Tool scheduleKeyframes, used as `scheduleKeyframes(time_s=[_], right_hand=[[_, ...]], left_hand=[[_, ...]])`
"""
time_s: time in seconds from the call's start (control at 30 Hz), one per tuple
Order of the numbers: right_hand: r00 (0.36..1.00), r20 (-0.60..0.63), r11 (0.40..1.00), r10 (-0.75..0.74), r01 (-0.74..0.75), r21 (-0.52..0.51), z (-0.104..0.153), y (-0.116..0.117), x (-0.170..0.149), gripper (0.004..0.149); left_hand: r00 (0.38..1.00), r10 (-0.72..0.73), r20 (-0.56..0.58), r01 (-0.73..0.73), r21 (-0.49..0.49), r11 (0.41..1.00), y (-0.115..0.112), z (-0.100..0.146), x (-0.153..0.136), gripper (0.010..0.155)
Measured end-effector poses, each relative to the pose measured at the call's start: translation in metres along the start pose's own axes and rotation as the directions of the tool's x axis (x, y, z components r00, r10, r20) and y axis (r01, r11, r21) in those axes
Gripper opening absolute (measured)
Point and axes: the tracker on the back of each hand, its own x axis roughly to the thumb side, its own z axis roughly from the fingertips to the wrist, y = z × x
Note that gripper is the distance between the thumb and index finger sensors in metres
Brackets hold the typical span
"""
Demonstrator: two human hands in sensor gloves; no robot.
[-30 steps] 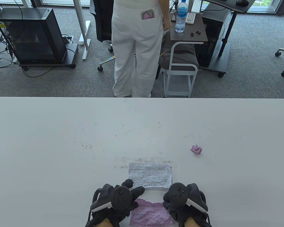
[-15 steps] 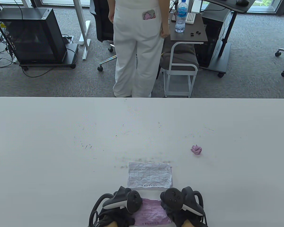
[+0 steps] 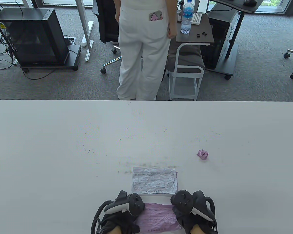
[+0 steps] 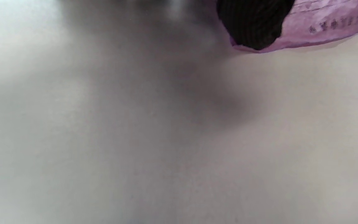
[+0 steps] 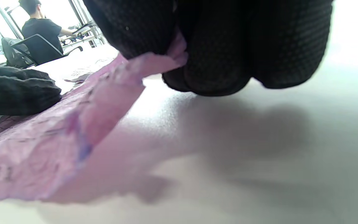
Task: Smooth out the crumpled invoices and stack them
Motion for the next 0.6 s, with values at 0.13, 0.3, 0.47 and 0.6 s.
scheduleKeyframes(time_s=[0.13,0.3,0.47,0.6], right_hand=[[1.0,-0.008,1.0,0.008,-0.008,0.004,-0.0005,0.0006,-0.0006,0.045],[1.0,-0.005,1.0,0.021,-0.021,-0.009,0.0004,0.0006,0.0001,0.045],[1.0,-0.006,1.0,0.012,-0.012,-0.011,0.0006,0.0014,-0.0002,0.046],[0.999,-0.009,0.999,0.033,-0.033,0.0,0.0024,0.0012,0.0021,0.046]], left_hand=[[1.0,0.006,0.003,-0.006,-0.001,1.0,0.0004,0.0007,-0.0009,0.081],[1.0,0.014,0.008,-0.015,0.001,1.0,0.0,0.001,-0.0015,0.081],[0.999,0.034,0.022,-0.034,0.009,0.999,-0.0003,0.0006,-0.0029,0.082],[0.999,0.049,0.008,-0.049,0.018,0.999,0.0003,0.0008,-0.0047,0.085]])
